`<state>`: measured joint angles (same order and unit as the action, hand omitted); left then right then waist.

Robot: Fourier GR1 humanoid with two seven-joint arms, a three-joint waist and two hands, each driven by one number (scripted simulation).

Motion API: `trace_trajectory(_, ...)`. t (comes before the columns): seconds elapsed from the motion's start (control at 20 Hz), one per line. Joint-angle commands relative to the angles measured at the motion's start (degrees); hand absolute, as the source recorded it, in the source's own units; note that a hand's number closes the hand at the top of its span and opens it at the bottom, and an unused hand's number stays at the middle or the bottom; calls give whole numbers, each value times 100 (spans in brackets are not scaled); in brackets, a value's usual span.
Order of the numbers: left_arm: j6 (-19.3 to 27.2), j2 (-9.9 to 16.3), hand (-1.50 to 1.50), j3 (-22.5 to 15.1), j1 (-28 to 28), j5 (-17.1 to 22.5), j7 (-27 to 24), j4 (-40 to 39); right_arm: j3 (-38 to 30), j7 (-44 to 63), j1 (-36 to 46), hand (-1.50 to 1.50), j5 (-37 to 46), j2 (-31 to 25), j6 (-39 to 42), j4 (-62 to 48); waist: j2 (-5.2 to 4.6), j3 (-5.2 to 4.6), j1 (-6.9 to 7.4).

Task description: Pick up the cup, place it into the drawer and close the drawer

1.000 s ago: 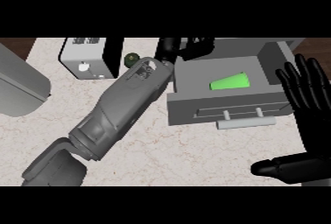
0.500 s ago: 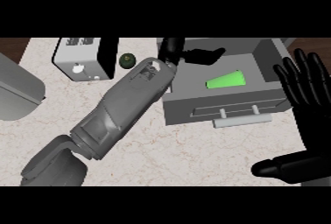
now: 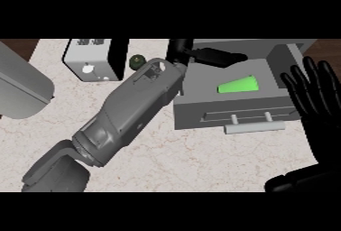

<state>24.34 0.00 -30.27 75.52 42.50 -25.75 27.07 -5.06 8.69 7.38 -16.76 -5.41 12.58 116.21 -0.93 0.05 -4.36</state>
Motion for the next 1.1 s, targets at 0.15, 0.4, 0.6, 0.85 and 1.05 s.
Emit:
trace_trajectory(0.15, -53, 0, -150, 406, -45, 240, 104, 385, -303, 42, -202, 150, -392, -362, 394, 154, 89, -2, 333)
trace_trajectory(0.4, -85, 389, -150, 528, -943, 269, -102, 1172, -191, 276, -391, 150, 18, -905, 760, 642, 146, -10, 485)
trace_trajectory(0.6, -62, 1010, -150, 692, -1459, 340, 277, 1908, -21, -65, -775, 150, 485, -956, 1055, 617, 155, -7, 552)
trace_trajectory(0.85, -218, 1745, -150, 670, -2648, 393, 572, 3231, -47, -153, -629, 150, 1036, -1187, 1144, 308, 152, -6, 656)
trace_trajectory(1.05, -66, 2195, -150, 761, -3498, 465, 853, 4352, 288, -348, -568, 150, 1842, -903, 839, -116, 146, -3, 696)
